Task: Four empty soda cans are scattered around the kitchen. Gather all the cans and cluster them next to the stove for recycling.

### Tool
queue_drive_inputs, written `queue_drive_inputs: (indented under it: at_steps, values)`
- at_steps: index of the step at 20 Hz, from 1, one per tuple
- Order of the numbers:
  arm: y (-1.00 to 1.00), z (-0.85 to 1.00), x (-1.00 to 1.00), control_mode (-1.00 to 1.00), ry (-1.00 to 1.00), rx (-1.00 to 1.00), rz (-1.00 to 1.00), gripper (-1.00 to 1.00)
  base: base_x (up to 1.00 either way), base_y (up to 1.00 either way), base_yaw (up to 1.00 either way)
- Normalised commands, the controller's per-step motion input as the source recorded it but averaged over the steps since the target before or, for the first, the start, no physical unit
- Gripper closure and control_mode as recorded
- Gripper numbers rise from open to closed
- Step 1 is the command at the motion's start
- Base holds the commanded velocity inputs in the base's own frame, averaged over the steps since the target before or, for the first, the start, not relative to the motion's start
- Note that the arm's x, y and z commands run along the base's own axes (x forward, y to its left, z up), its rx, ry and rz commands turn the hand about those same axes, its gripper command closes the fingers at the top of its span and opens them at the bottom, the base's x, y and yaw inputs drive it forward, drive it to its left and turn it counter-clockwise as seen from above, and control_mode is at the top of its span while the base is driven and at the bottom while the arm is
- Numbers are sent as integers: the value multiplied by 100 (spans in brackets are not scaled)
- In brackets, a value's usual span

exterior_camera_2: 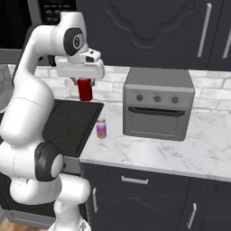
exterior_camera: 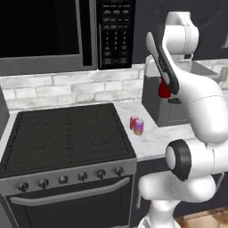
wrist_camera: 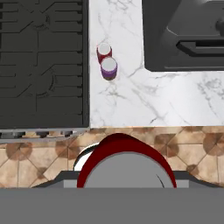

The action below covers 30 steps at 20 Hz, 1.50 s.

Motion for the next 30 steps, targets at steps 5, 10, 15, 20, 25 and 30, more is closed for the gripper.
queue_drive_inputs:
  at_steps: [5, 10, 15, 20, 25, 30]
  values:
    - [0, 0, 0, 100, 0, 0, 0, 100, 36, 0, 2]
    - [0, 0, 0, 100, 0, 0, 0, 100, 10, 0, 4]
    - [0, 0, 0, 100, 0, 0, 0, 100, 57, 0, 0]
    - [0, 0, 0, 100, 0, 0, 0, 100, 29, 0, 0]
    - [0, 0, 0, 100, 0, 0, 0, 100, 2, 0, 0]
    - [0, -20, 0, -100, 0, 0, 0, 100, 0, 0, 0]
